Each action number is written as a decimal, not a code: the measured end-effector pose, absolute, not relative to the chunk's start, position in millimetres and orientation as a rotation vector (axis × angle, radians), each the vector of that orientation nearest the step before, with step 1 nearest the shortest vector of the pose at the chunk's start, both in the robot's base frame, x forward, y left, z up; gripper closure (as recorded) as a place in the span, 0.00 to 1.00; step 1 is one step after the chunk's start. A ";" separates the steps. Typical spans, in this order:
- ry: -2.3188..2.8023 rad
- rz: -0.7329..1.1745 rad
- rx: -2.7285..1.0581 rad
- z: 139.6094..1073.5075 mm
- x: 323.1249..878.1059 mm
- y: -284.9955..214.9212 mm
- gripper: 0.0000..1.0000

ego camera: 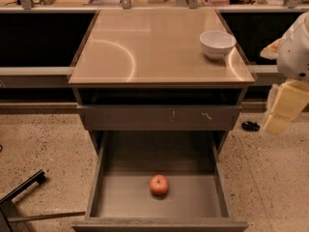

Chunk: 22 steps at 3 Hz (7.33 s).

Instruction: Pick apple from middle drawer and place on counter

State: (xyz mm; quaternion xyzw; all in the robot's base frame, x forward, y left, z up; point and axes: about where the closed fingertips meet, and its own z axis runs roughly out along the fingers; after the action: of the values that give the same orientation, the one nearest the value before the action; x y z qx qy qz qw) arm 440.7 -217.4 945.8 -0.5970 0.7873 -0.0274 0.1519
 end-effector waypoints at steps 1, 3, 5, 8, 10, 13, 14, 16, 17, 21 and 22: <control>2.276 -0.023 -1.705 891.2 443.2 -214.8 0.00; 2.323 0.023 -1.666 829.9 445.9 -210.8 0.00; 2.358 0.100 -1.527 775.5 446.6 -183.5 0.00; 2.419 0.197 -1.325 698.6 454.0 -138.5 0.00; 2.482 0.226 -1.243 650.5 462.1 -141.0 0.00; 2.536 0.315 -0.874 533.0 492.6 -120.0 0.00; 2.533 0.397 -0.877 512.3 483.5 -93.5 0.00; 2.527 0.425 -0.871 491.3 485.6 -84.1 0.00; 2.523 0.388 -0.845 472.6 487.3 -81.6 0.00; 2.526 0.357 -0.603 431.3 497.7 -46.6 0.00; 2.557 0.306 -0.621 419.5 489.8 -61.4 0.00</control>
Offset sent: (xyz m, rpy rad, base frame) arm 0.0094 0.0098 -0.1847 0.0794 0.1161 -0.0906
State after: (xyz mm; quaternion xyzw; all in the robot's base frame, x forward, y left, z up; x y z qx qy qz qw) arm 489.8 -61.4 419.5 -0.2274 0.9361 0.1121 0.2437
